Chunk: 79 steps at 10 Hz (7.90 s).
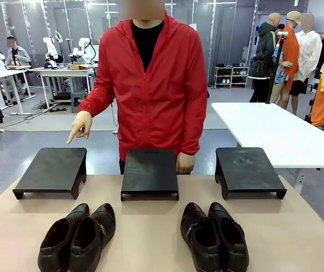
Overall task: Place the shoes on the stand as instructed by the person.
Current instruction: Pick up one pair of Shoes and place it on the Shoes Stand indicated by the person.
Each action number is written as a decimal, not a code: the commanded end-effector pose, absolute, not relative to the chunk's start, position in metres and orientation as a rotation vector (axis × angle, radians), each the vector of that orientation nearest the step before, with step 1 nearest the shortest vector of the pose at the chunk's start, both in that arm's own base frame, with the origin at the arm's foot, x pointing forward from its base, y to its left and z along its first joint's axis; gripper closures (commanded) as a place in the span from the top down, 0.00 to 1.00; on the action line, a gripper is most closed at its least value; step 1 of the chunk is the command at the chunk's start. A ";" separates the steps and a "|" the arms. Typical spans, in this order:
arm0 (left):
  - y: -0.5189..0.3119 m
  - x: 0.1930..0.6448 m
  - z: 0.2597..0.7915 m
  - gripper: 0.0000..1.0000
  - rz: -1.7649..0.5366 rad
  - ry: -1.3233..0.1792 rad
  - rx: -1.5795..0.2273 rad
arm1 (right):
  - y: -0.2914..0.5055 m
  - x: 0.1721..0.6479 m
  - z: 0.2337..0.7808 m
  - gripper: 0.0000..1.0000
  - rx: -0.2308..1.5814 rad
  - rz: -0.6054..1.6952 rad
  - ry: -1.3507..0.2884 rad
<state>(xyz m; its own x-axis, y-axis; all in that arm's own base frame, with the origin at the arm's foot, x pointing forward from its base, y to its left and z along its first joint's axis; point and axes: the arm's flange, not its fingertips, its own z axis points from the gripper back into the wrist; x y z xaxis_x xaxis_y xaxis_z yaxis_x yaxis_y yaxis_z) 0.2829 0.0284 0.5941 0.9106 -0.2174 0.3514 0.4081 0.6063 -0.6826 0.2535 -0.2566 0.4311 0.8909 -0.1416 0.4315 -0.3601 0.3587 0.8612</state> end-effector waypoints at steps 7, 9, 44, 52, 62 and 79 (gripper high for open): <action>-0.157 0.321 0.544 1.00 -0.183 -0.109 -0.178 | -0.257 0.255 0.433 1.00 1.218 0.150 -0.494; -0.171 0.323 0.505 1.00 -0.125 -0.150 -0.120 | -0.257 0.255 0.433 1.00 1.218 0.150 -0.494; -0.186 0.348 0.358 0.00 -0.025 -0.100 -0.124 | -0.257 0.255 0.433 1.00 1.218 0.150 -0.494; -0.063 0.354 0.555 0.00 -0.070 -0.379 -0.084 | -0.257 0.255 0.433 1.00 1.218 0.150 -0.494; -0.046 0.394 0.543 0.07 0.028 -0.463 -0.055 | -0.257 0.255 0.433 1.00 1.218 0.150 -0.494; -0.020 0.610 0.464 0.07 -0.047 -0.451 -0.007 | -0.257 0.255 0.433 1.00 1.218 0.150 -0.494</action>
